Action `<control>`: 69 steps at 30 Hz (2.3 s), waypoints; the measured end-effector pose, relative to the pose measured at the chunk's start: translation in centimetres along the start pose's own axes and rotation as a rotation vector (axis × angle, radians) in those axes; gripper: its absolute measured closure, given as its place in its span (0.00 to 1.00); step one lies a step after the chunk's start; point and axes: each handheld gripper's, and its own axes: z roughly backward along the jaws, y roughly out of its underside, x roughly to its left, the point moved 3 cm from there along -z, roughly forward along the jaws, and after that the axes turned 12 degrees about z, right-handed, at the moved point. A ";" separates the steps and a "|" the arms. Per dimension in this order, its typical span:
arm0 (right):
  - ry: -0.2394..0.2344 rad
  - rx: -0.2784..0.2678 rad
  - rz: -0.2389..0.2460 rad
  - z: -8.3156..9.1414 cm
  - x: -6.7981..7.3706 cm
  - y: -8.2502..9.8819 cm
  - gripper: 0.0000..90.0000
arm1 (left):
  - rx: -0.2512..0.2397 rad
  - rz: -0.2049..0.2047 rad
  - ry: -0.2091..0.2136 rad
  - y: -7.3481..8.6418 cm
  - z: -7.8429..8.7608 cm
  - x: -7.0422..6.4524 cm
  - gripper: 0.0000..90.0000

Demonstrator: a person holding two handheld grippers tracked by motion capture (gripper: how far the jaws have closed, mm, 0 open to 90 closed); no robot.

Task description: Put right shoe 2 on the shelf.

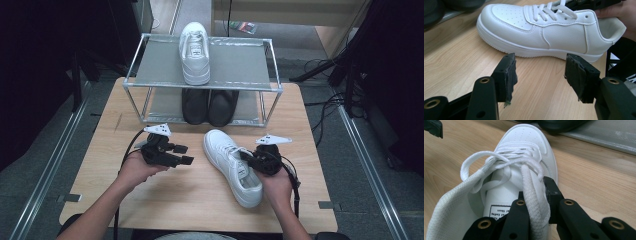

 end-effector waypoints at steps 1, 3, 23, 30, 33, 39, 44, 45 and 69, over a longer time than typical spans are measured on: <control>-0.003 0.001 -0.003 0.0 -0.1 0.0 0.95 | -0.005 0.003 0.001 0.0 0.1 0.1 0.47; -0.020 0.006 -0.022 0.1 -0.2 -0.1 0.95 | -0.006 0.004 0.001 0.0 0.2 0.2 0.47; -0.256 0.058 0.111 1.4 -3.3 -4.0 0.95 | -0.008 -0.004 -0.020 1.0 1.8 0.6 0.42; -0.309 0.075 0.148 1.4 -4.8 -5.3 0.94 | -0.016 0.012 -0.044 1.8 2.4 0.7 0.42; -0.331 0.066 0.180 2.0 -5.3 -6.4 0.94 | -0.021 0.024 -0.054 2.2 2.8 0.8 0.42; -0.369 0.035 0.215 4.2 -6.0 -9.3 0.94 | -0.059 0.044 -0.073 2.6 3.7 0.9 0.42; -0.387 0.018 0.233 6.2 -6.6 -12.0 0.94 | -0.068 0.045 -0.086 2.8 4.1 1.0 0.42; -0.383 0.014 0.229 6.5 -6.7 -12.5 0.94 | -0.069 0.045 -0.088 2.8 4.1 1.0 0.42; -0.028 -0.125 -0.095 10.1 -12.0 -20.6 0.94 | -0.054 0.038 -0.069 2.7 3.3 0.7 0.43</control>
